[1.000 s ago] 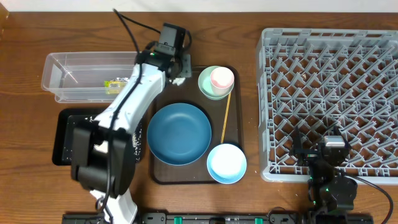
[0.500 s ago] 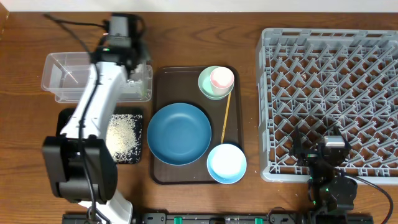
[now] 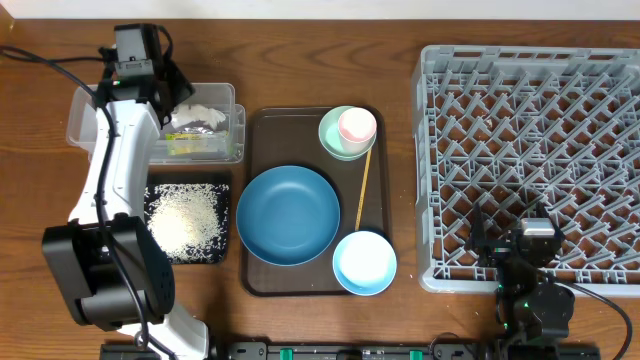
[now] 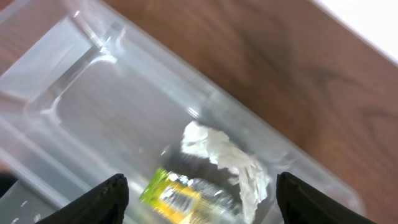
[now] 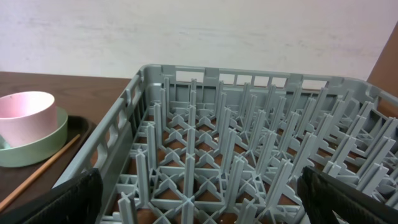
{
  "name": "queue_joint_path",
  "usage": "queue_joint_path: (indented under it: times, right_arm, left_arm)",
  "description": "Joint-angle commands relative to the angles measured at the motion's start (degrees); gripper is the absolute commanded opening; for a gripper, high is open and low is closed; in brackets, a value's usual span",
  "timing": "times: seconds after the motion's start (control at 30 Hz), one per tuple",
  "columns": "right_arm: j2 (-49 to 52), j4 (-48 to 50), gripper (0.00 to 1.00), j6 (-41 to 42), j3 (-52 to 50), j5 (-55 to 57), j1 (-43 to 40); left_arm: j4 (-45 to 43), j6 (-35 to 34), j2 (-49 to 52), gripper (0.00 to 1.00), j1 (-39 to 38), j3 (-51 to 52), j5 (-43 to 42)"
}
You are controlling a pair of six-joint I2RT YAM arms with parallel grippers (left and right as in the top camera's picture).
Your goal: Sort waste into correct bins and load items into the dishwasher rack
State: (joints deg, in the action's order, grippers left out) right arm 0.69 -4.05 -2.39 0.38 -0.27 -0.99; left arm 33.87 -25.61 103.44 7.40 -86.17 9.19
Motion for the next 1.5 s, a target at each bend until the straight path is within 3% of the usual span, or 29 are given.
queue_joint_path:
  times: [0.0,0.3,0.33,0.57,0.77,1.47]
  right_arm:
    - [-0.3,-0.3,0.99,-0.9,-0.1,-0.2,-0.3]
    - [-0.3,-0.3,0.99,-0.9,-0.1,-0.2,-0.3]
    - [-0.3,-0.3,0.99,-0.9,-0.1,-0.2,-0.3]
    - [-0.3,-0.3,0.99,-0.9,-0.1,-0.2,-0.3]
    - [-0.3,-0.3,0.99,-0.9,-0.1,-0.2,-0.3]
    - [-0.3,-0.3,0.99,-0.9,-0.1,-0.2,-0.3]
  left_arm:
    - [1.2,-0.7,-1.7,0.85,1.1,-0.3,0.3]
    - [3.9,-9.8,-13.9,0.86,8.0,-0.3,1.0]
    - [4.1,-10.3,-15.1,0.90,9.5,-0.3,1.0]
    - [12.7,-10.3,-18.1,0.92,22.6,-0.3,1.0]
    - [18.8,-10.3,-17.7,0.93,29.4,-0.3,0.4]
    - [18.8,-10.3,-17.7,0.93,31.1,-0.3,0.4]
